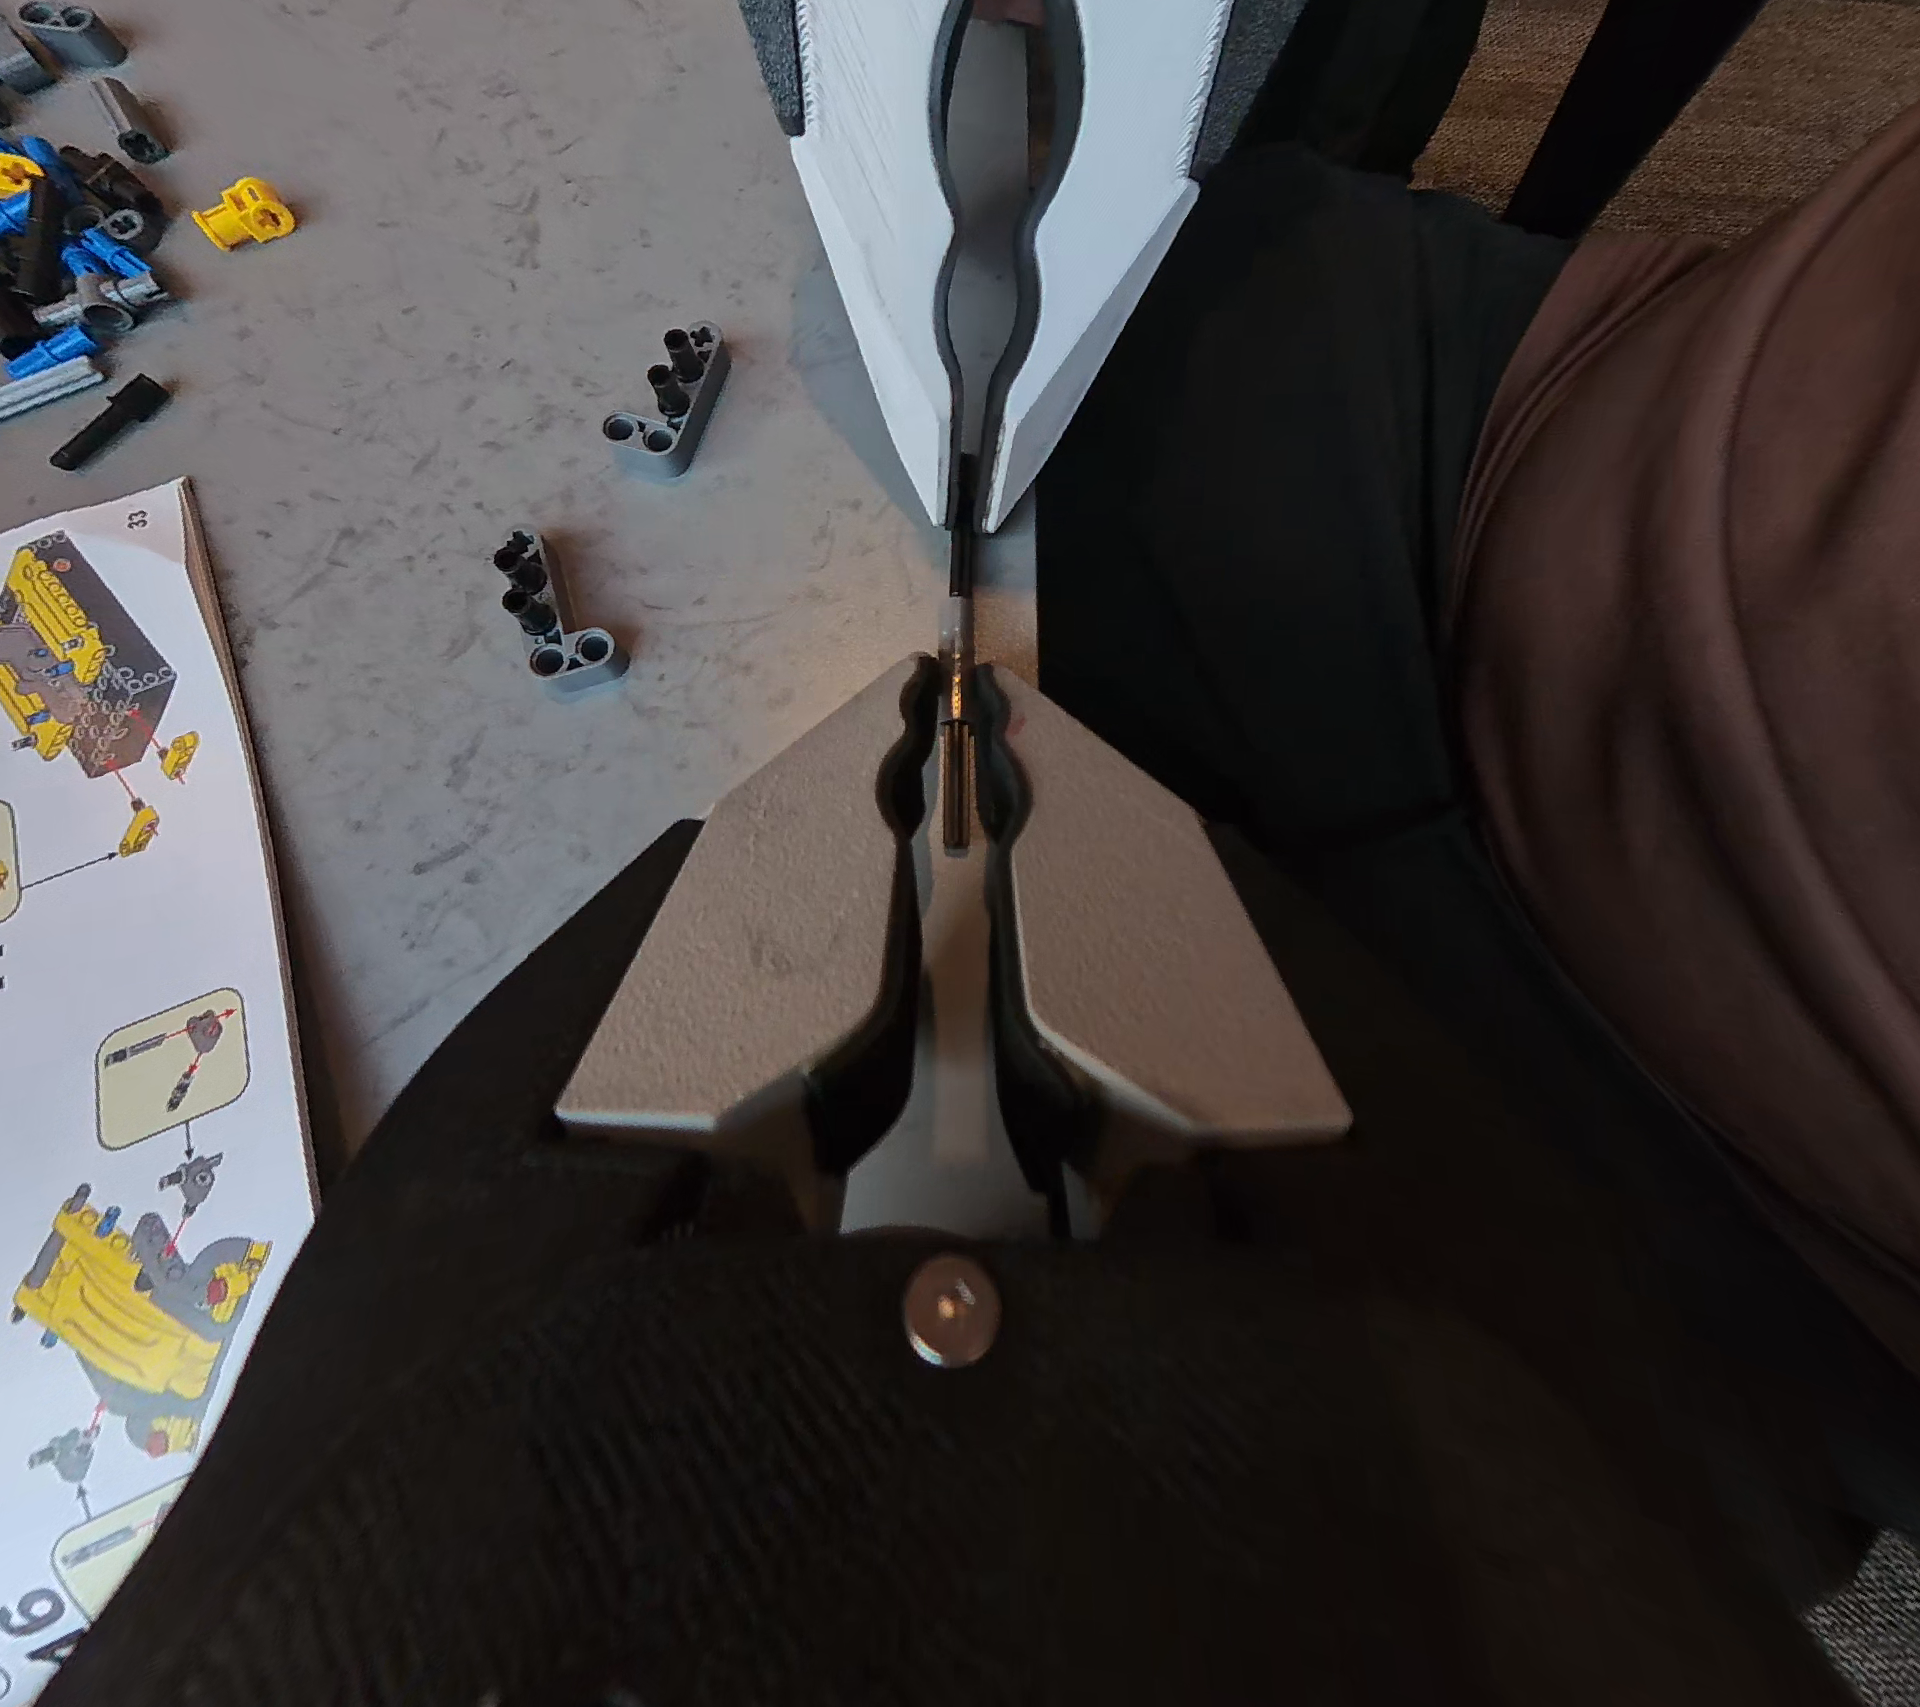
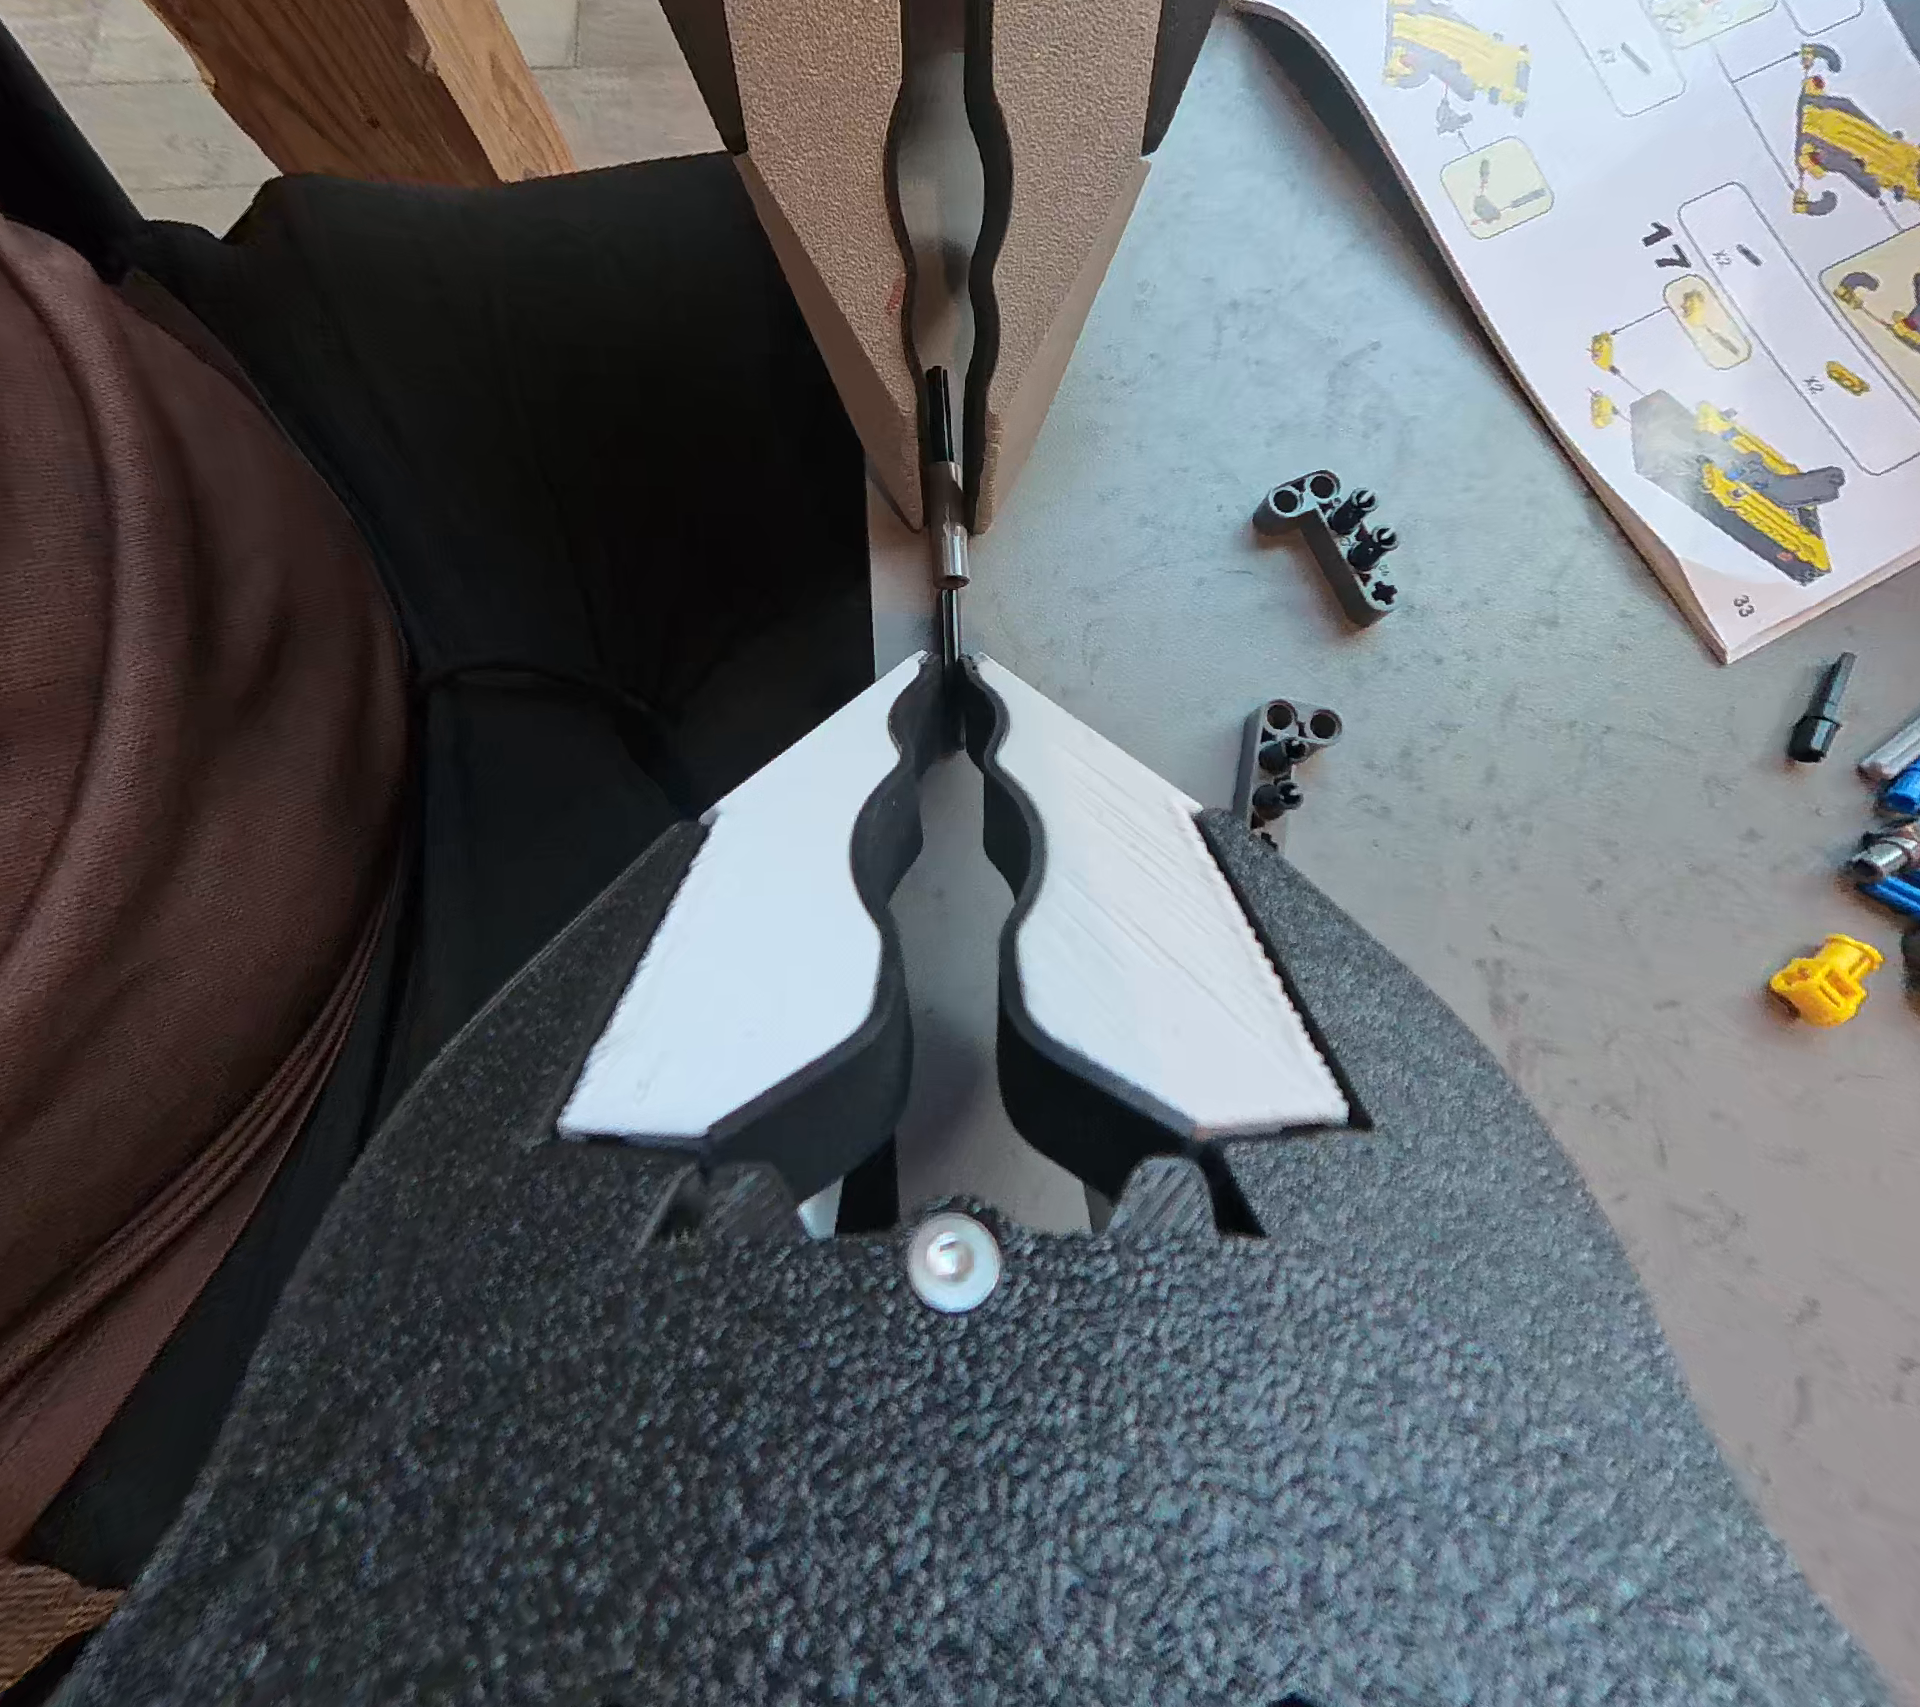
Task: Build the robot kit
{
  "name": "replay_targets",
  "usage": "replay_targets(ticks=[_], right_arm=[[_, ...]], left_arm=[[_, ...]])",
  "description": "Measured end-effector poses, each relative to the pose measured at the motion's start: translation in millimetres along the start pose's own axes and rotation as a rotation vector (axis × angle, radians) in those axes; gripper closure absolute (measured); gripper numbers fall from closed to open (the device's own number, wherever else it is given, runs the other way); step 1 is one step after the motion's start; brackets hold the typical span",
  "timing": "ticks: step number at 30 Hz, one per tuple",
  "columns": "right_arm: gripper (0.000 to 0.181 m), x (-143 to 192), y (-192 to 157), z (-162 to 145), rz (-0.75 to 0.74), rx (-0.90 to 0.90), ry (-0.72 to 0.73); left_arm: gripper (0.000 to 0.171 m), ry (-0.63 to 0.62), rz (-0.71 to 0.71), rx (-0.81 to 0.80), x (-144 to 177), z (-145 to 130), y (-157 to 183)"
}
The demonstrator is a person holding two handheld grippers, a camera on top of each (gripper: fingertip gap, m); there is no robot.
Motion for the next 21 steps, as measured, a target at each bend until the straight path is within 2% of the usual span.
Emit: replay_targets(ticks=[9, 21], right_arm=[[0.178, -0.8, 1.7, 0.7, 0.024, -0.046, 0.002], [0.179, 1.2, 0.3, 2.3, -0.018, -0.009, 0.020]], left_arm=[[0.169, 0.001, -0.005, 0.006, 0.0, 0.0, -0.4], [0.168, 0.001, -0.013, 0.016, -0.2, 0.0, -1.3]])
Point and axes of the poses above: each gripper's, where its closed fingertips meet, x back along the fingers, z out of its top, y = z × x across the jaws, the point moved 7 cm from there along x, back along the fingers, and after that the axes turned 4 degrees about -y, right-handed, at the moved point
